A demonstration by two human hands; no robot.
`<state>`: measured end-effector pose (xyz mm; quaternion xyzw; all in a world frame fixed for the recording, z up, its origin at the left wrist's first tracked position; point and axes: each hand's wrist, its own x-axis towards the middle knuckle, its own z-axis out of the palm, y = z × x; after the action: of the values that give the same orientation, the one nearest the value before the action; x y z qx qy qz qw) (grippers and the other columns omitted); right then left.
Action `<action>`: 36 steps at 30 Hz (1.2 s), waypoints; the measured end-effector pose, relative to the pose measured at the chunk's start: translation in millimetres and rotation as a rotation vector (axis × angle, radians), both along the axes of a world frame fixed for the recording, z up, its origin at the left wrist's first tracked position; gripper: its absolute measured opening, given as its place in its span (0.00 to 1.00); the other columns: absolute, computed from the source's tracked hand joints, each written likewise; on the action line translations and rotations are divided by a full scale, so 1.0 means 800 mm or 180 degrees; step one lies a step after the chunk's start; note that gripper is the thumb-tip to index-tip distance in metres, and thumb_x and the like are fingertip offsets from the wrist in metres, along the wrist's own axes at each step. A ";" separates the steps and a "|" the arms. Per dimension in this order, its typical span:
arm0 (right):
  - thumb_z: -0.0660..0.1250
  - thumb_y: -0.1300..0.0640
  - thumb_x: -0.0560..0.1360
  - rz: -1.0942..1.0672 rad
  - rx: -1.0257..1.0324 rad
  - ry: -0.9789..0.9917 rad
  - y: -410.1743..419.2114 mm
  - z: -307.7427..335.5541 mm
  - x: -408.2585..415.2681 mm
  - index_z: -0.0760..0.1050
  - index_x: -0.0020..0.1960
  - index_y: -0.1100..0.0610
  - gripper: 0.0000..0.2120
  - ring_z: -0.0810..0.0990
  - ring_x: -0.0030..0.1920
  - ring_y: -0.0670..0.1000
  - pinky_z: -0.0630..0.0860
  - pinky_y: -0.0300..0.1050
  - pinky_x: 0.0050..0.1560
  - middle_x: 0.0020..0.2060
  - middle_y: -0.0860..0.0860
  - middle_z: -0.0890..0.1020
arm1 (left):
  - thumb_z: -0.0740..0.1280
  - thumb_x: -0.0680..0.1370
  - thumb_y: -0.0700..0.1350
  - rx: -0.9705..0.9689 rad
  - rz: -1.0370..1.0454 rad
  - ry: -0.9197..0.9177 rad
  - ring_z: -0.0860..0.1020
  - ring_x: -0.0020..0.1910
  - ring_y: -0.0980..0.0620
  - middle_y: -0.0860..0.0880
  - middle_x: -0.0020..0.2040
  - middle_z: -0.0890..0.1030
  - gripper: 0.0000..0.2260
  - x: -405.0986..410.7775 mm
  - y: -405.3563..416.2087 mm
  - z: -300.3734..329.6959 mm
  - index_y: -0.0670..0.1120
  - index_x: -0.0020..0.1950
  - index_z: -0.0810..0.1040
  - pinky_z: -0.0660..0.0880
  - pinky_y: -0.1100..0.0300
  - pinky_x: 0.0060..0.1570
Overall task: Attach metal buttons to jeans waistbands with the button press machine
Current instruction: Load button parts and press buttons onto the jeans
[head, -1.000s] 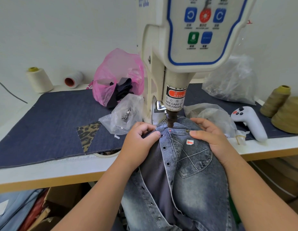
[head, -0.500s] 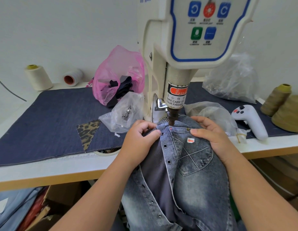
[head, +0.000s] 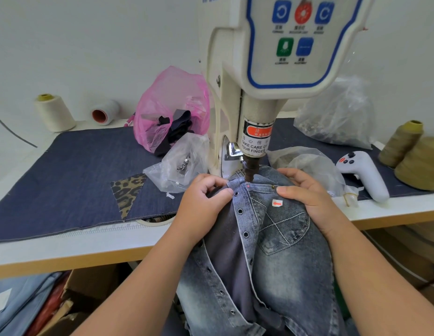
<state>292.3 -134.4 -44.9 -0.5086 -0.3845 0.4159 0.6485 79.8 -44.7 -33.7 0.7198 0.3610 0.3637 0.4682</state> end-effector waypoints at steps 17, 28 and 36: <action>0.72 0.62 0.60 0.0003 0.0018 0.0029 0.001 0.002 -0.002 0.79 0.54 0.56 0.21 0.85 0.42 0.50 0.82 0.42 0.42 0.46 0.52 0.86 | 0.71 0.76 0.42 -0.0025 0.0018 0.0012 0.75 0.46 0.57 0.53 0.49 0.77 0.03 0.001 0.000 0.001 0.49 0.43 0.82 0.68 0.66 0.48; 0.72 0.62 0.61 0.0010 0.0014 0.0002 0.000 0.001 -0.001 0.80 0.53 0.55 0.20 0.85 0.42 0.50 0.82 0.42 0.41 0.46 0.52 0.87 | 0.71 0.76 0.41 -0.0066 0.0001 0.0014 0.76 0.49 0.56 0.53 0.50 0.77 0.03 0.000 -0.001 0.001 0.48 0.44 0.82 0.69 0.64 0.50; 0.77 0.65 0.61 0.0064 -0.0012 -0.0029 0.000 0.001 0.001 0.84 0.48 0.50 0.18 0.86 0.43 0.51 0.81 0.42 0.40 0.47 0.54 0.86 | 0.71 0.76 0.42 -0.0062 -0.0010 -0.0003 0.76 0.49 0.57 0.53 0.50 0.77 0.03 0.000 -0.001 0.002 0.48 0.43 0.82 0.68 0.65 0.50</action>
<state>292.7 -134.4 -43.8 -0.5079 -0.3918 0.4207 0.6415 79.6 -45.7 -32.3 0.7156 0.3632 0.3598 0.4759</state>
